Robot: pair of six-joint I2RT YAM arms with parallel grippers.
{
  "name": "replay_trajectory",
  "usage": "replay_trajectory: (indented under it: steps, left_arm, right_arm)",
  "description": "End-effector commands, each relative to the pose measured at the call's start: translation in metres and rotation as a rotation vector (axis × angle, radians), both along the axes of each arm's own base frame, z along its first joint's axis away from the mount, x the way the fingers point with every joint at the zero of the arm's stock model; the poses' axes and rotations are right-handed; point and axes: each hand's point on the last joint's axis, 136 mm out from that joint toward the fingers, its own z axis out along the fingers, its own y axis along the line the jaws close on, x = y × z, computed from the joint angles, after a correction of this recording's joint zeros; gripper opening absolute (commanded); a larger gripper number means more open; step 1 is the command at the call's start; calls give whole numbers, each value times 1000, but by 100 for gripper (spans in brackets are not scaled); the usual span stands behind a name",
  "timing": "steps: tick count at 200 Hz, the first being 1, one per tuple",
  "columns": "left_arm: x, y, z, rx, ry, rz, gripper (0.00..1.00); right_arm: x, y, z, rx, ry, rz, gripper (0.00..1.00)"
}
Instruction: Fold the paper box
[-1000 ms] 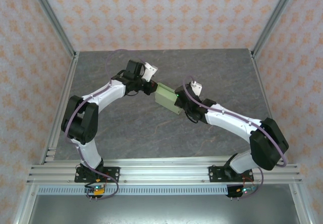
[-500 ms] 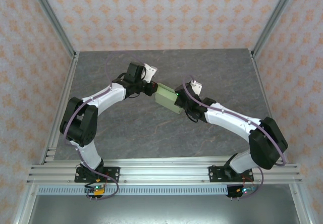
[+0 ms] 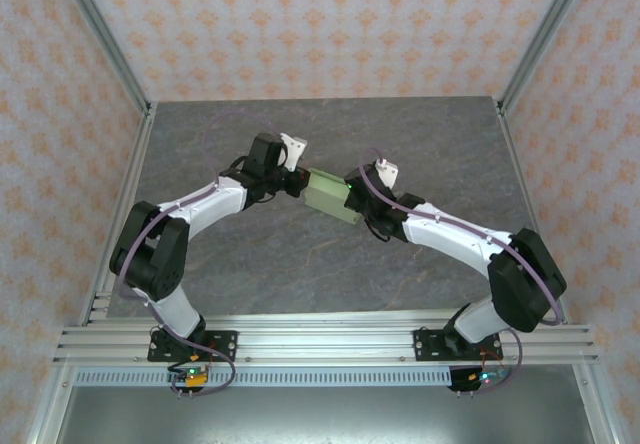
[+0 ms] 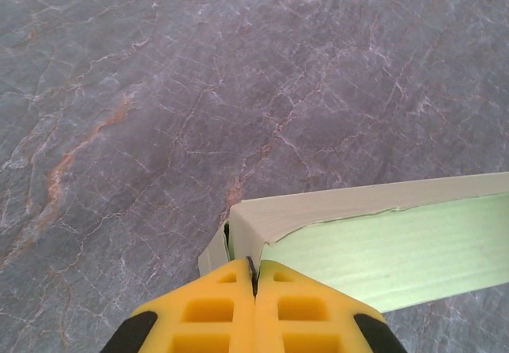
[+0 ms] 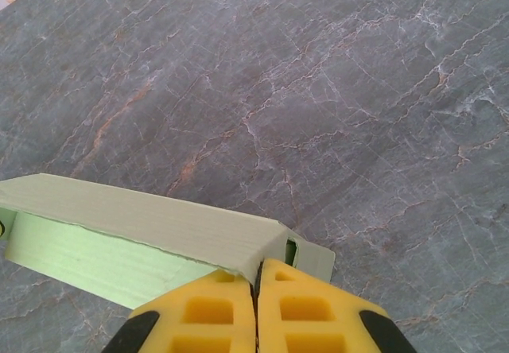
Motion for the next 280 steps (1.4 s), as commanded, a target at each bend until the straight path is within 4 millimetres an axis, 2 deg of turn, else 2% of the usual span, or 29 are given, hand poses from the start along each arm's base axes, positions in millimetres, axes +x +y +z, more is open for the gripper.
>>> replay_trajectory:
  steps: [1,40,98,171,187,238,280]
  left_arm:
    - [-20,-5,-15,10,44,16,3]
    - [-24,3,-18,31,9,81,3]
    - [-26,1,-22,31,46,75,4]
    - [-23,-6,-4,-14,70,85,4]
    - [-23,-5,-2,-8,69,88,4]
    - [-24,-4,-3,3,67,107,4]
    - [-27,-5,-9,72,17,106,4]
  right_arm:
    - [1,6,-3,-5,-2,27,11]
    - [2,3,7,-6,-23,32,11]
    - [11,6,32,66,-53,22,3]
    - [21,17,51,95,-65,33,1]
    - [21,17,50,82,-58,42,0]
    - [18,17,29,93,-14,34,0]
    - [11,-1,-4,-9,16,13,0]
